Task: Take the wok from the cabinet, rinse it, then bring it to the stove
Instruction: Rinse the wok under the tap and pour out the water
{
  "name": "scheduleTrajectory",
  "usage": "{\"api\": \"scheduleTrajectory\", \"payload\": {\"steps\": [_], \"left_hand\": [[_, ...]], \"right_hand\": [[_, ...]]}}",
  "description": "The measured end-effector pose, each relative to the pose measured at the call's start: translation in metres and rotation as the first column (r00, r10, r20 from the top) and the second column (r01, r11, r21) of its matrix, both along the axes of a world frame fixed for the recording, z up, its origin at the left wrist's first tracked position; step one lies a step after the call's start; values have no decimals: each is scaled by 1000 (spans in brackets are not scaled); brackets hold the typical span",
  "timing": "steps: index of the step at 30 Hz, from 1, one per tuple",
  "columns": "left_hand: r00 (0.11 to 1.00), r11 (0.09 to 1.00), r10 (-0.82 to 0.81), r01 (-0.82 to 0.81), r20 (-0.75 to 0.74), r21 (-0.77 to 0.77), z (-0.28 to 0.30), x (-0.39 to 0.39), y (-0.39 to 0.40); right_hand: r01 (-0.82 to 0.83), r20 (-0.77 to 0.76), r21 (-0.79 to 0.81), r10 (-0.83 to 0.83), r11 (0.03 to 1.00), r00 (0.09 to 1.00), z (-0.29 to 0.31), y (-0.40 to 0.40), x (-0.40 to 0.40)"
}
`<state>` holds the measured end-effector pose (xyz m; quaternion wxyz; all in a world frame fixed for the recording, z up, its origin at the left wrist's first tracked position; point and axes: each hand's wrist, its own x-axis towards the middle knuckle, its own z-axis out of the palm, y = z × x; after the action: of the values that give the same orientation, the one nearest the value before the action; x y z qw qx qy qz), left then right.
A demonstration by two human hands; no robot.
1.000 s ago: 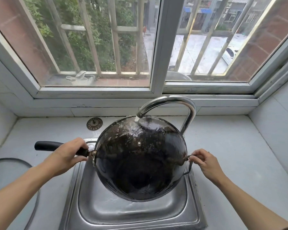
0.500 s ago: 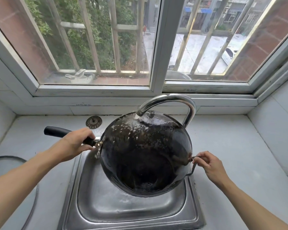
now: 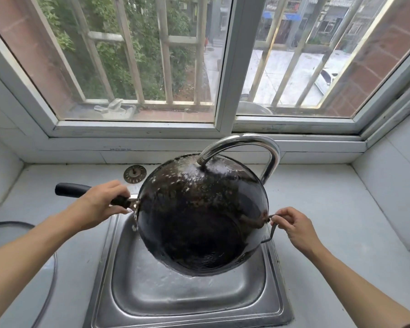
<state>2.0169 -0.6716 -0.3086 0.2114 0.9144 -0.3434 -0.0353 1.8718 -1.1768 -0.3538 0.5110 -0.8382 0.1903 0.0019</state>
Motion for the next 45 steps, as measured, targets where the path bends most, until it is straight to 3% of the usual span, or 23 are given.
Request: {"api": "scheduleTrajectory", "payload": {"steps": [28, 45], "left_hand": [[959, 960, 279, -280, -40, -28, 2, -53, 127], [954, 950, 293, -297, -55, -92, 7, -32, 118]], "right_hand": [[-164, 6, -47, 164, 985, 986, 16, 105, 80], [-165, -35, 6, 165, 986, 986, 15, 101, 95]]}}
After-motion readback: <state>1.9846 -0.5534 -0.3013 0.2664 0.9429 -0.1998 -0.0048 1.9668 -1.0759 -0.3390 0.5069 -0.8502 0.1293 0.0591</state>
